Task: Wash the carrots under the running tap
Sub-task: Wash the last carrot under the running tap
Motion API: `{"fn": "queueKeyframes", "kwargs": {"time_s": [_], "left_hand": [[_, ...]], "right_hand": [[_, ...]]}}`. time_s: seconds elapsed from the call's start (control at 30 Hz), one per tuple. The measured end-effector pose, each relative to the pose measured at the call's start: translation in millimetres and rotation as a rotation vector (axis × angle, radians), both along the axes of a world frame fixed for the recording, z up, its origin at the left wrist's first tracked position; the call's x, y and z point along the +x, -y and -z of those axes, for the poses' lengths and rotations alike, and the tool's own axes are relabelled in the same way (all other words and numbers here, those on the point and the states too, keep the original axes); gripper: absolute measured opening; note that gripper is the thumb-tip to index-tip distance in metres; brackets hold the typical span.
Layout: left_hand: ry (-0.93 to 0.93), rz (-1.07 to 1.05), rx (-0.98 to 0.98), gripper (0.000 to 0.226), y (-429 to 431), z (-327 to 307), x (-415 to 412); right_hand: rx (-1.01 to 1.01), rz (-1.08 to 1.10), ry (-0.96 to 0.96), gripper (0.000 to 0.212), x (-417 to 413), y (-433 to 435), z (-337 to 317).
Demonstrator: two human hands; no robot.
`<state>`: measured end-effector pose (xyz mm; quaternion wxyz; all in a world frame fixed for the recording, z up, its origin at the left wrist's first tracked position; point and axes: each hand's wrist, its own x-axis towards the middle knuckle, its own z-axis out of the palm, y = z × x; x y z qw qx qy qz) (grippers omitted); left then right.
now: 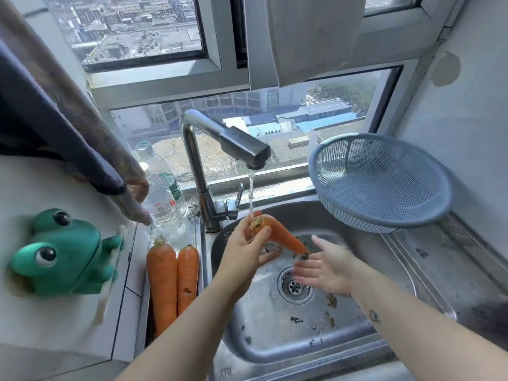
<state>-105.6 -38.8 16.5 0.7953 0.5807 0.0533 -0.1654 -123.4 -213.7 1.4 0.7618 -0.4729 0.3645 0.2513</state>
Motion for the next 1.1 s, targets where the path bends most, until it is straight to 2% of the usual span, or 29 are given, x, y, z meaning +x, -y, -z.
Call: {"fn": "queueKeyframes", "kwargs": {"time_s": [0.03,0.1,0.17,0.23,0.27,0.33,0.4,0.5,0.63,0.73,0.83,1.0,1.1], "left_hand": [[0.03,0.013,0.049,0.03,-3,0,-1],[0.078,0.028,0.119,0.032,-5,-3,-2],[0.125,0.02,0.169,0.032,-9,-7,-1],[0.171,0.004,0.233,0.033,-11,-11,2],[0.189,-0.004,0.269,0.034,-13,-13,3],[0.214,-0.007,0.338,0.034,-16,-13,6],[0.203,-0.015,0.325,0.03,-18,-13,4],[0.154,-0.035,0.242,0.017,-17,-12,-1],[0.105,-0.027,0.268,0.008,-17,-14,6],[0.06,0.001,0.17,0.013,-9,-14,11],[0.039,0.015,0.155,0.024,-5,-11,15],[0.044,0.068,0.154,0.032,-12,-10,15],[-0.085,0.067,0.021,0.038,-12,-15,16]], "right_hand": [[-0.121,-0.113,0.018,0.045,-2,-2,1],[-0.531,-0.357,0.175,0.036,-2,-8,1],[-0.842,-0.547,0.379,0.051,1,-17,0],[-0.989,-0.643,0.482,0.08,4,-28,1],[-1.07,-0.66,0.504,0.088,6,-32,2],[-1.193,-0.66,0.566,0.088,9,-39,2],[-1.184,-0.607,0.698,0.076,13,-47,0],[-1.049,-0.592,0.821,0.05,15,-59,-8],[-1.009,-0.624,0.792,0.034,15,-63,-12],[-1.077,-0.624,0.757,0.027,17,-64,-17],[-1.115,-0.684,0.736,0.021,18,-59,-26],[-0.891,-0.804,0.663,0.024,14,-51,-31],[-0.722,-0.816,0.619,0.016,14,-49,-35]]}}
